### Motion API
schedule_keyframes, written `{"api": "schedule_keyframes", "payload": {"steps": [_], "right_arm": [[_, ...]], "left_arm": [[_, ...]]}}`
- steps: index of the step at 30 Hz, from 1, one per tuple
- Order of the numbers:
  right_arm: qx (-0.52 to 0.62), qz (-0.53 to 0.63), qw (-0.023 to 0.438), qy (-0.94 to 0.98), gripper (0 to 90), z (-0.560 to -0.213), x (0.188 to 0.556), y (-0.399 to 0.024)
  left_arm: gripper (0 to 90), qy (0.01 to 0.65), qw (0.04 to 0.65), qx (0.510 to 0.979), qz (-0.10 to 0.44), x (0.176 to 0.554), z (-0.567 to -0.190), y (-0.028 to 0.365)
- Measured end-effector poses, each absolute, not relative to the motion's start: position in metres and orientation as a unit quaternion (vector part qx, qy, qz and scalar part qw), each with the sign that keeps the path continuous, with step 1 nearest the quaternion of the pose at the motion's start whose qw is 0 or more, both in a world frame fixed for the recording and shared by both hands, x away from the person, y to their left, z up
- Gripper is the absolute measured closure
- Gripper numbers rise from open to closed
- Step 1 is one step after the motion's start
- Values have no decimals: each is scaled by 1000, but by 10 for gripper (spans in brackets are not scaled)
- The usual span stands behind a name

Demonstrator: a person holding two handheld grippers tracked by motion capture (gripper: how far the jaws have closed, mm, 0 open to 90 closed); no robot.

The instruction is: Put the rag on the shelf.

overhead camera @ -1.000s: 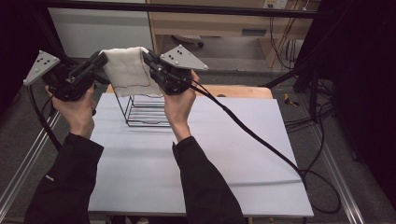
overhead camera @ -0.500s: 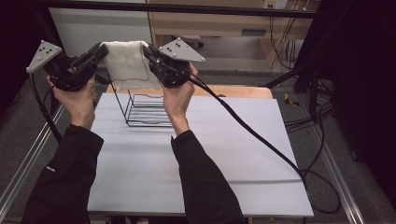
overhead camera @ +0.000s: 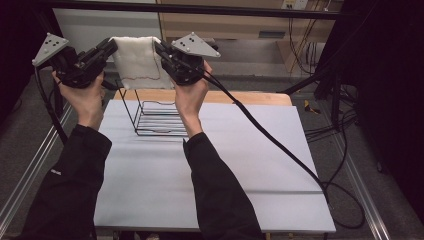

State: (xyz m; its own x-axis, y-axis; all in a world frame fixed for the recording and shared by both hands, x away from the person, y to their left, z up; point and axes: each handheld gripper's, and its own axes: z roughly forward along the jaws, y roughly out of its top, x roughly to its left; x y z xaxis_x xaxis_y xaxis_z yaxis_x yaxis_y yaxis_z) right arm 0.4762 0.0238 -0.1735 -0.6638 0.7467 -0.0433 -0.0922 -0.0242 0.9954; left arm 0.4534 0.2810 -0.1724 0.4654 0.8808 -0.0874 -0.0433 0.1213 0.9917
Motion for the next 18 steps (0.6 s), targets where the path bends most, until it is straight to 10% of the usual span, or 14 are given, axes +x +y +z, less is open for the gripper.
{"api": "schedule_keyframes", "payload": {"steps": [18], "right_arm": [[271, 661, 316, 625, 829, -164, 497, 28]], "left_arm": [[825, 378, 639, 565, 360, 476, -162, 281]]}}
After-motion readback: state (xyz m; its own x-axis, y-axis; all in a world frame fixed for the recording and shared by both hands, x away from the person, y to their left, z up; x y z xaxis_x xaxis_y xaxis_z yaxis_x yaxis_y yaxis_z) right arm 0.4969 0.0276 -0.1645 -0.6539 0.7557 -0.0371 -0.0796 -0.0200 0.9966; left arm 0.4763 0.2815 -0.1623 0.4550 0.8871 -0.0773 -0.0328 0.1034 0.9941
